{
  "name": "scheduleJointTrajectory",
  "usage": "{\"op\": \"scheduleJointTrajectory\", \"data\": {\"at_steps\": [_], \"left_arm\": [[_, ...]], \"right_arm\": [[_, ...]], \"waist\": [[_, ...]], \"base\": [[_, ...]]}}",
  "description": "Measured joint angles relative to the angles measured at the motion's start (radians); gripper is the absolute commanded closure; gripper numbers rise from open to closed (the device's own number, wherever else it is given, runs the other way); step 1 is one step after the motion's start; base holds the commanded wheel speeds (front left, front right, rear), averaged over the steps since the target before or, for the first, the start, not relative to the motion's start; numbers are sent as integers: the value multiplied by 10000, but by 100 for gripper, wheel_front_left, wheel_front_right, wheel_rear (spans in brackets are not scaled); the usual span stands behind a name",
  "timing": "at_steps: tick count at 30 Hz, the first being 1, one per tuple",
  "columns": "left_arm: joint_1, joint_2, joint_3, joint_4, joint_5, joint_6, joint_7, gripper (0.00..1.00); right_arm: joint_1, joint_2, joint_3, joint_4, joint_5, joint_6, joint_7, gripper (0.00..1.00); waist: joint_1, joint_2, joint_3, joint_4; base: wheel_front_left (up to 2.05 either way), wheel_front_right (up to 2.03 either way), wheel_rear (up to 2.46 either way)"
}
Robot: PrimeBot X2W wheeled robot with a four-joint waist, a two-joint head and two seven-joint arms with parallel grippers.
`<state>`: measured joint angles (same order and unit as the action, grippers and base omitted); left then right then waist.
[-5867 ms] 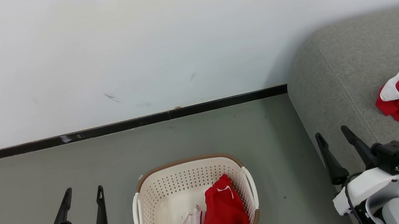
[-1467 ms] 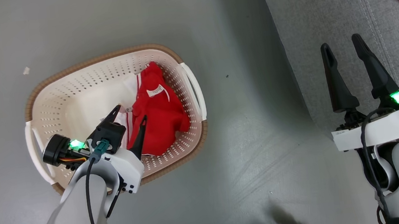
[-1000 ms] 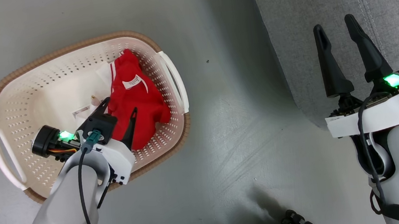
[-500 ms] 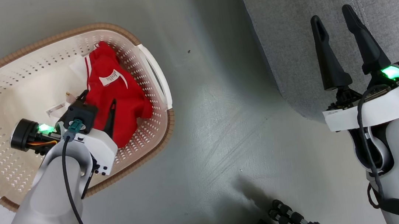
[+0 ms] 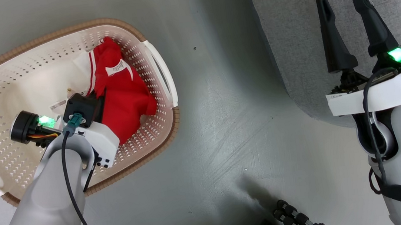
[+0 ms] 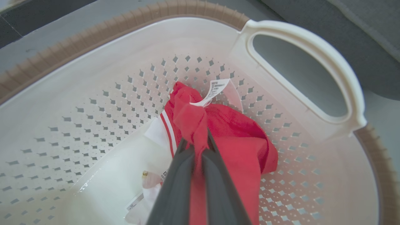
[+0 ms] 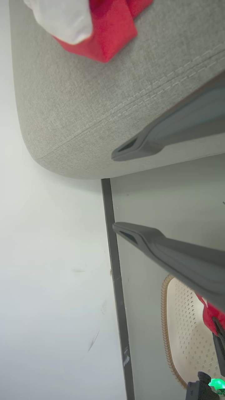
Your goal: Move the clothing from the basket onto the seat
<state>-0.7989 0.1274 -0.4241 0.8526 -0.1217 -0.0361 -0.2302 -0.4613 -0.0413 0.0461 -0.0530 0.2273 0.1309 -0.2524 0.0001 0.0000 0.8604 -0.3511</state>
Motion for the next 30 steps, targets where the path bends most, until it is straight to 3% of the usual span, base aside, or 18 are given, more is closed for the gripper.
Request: {"op": "scheduleJointTrajectory", "data": {"at_steps": [21, 30], "left_arm": [[-106, -90, 589, -1634, -259, 380, -192, 100], [354, -36, 1064, -3574, -378, 594, -194, 100]], "right_arm": [[-944, -23, 466, 408, -357, 0, -27, 0], [-1016, -38, 500, 698, -477, 0, -27, 0]], "waist": [[0, 0, -765, 992], [0, 0, -1414, 1526]], "base": [[0, 0, 0], [0, 0, 0]]}}
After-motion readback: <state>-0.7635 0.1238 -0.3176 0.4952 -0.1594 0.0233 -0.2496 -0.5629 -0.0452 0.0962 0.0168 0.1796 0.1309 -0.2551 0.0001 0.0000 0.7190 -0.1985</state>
